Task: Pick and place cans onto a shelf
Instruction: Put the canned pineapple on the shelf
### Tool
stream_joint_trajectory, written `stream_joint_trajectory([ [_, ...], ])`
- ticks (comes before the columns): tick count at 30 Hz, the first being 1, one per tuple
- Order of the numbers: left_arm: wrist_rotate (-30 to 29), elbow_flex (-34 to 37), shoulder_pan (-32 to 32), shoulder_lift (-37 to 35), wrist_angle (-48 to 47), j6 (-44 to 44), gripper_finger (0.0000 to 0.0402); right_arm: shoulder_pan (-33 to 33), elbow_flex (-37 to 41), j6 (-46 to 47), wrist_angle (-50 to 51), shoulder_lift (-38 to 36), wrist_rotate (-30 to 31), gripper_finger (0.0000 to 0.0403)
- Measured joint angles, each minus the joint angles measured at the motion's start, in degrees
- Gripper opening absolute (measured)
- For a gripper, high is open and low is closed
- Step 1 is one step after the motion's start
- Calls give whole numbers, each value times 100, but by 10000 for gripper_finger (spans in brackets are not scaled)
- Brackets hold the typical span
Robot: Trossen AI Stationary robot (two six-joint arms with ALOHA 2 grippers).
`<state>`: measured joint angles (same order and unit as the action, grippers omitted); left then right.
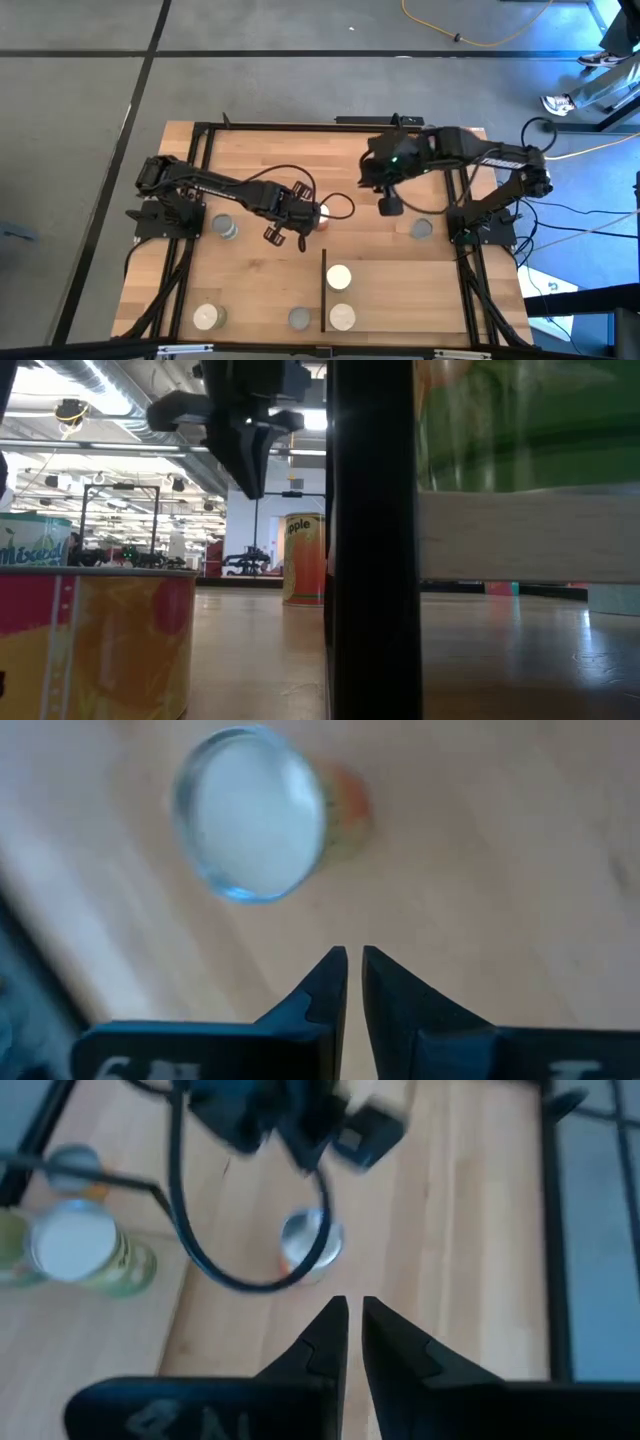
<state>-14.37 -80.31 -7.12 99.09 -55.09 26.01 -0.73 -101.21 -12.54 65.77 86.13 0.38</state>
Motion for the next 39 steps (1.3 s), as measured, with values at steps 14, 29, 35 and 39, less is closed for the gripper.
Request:
stream_joint_trajectory([
  [14, 402, 87, 136, 2, 820, 1540, 23, -282, -811, 190, 345, -9, 7, 37],
  [29, 1091, 87, 507, 2, 1013, 2065, 24, -291, -811, 466, 405, -7, 10, 37],
  [35, 1297, 87, 608, 2, 997, 2249, 23, -291, -811, 464, 403, -4, 4, 37],
  [39, 1412, 87, 615, 2, 994, 2261, 23, -291, -811, 461, 403, -4, 4, 37],
])
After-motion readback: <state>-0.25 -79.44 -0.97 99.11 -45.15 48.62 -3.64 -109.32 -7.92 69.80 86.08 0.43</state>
